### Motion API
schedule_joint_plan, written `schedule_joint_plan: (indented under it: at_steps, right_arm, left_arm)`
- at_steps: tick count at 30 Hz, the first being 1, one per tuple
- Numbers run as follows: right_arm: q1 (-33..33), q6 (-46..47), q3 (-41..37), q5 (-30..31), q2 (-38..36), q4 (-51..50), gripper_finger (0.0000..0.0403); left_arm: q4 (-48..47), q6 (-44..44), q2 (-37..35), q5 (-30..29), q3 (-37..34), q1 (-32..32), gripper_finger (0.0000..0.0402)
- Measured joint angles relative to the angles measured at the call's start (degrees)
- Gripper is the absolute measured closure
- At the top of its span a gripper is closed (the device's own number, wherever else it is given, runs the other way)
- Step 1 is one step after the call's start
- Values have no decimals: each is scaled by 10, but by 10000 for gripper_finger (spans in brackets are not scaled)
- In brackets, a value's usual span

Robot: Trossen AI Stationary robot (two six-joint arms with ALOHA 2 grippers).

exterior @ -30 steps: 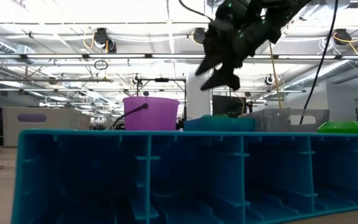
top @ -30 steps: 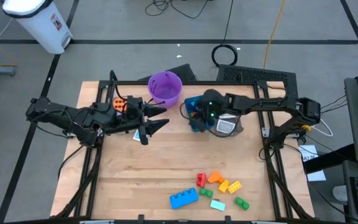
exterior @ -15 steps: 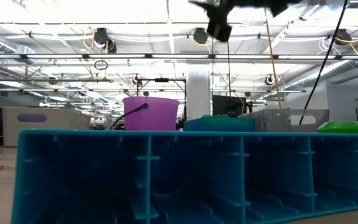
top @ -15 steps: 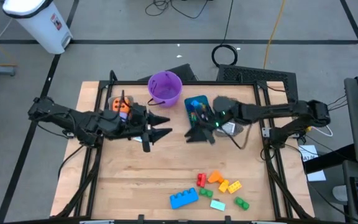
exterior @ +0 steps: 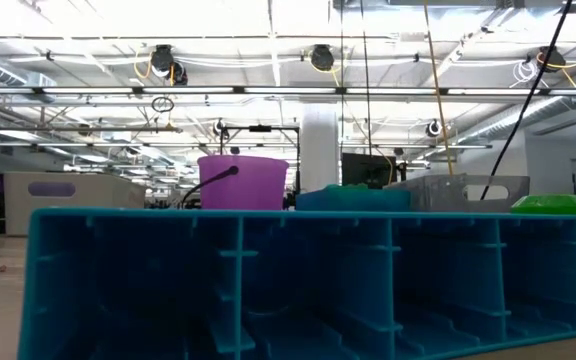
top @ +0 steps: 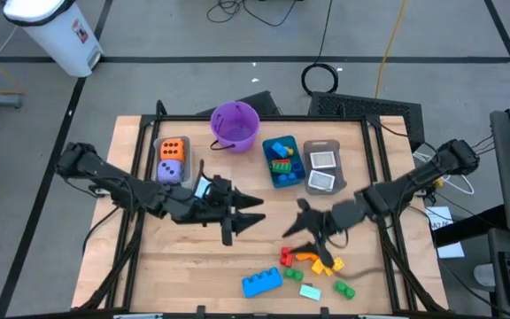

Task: Pick & Place Toys
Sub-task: Put the blue game piece into the blue bin

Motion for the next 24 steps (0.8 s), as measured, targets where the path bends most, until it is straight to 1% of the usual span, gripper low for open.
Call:
schedule_joint_plan:
  at_steps: [3,6,10,13,19,21,24]
  right_arm:
    - [43,-12,0,37,14,-51,200]
    - [72,-8,0,64,30,-84,200]
    - [88,17,12,68,65,-121,203]
    - [88,5,70,67,111,-166,213]
    - [88,-63,233,65,213,-255,237]
    - [88,-72,266,64,239,-271,240]
    - [88,-60,286,61,269,-256,239]
  left_arm:
    - [21,0,12,0,0,-6,135]
    - [21,-1,13,0,0,-7,135]
    - [25,0,9,23,0,-5,135]
    - [32,2,2,60,0,-6,135]
    - [39,-1,-7,122,0,-15,135]
    - [37,0,-11,134,0,-28,135]
    - [40,8,-16,137,0,-45,135]
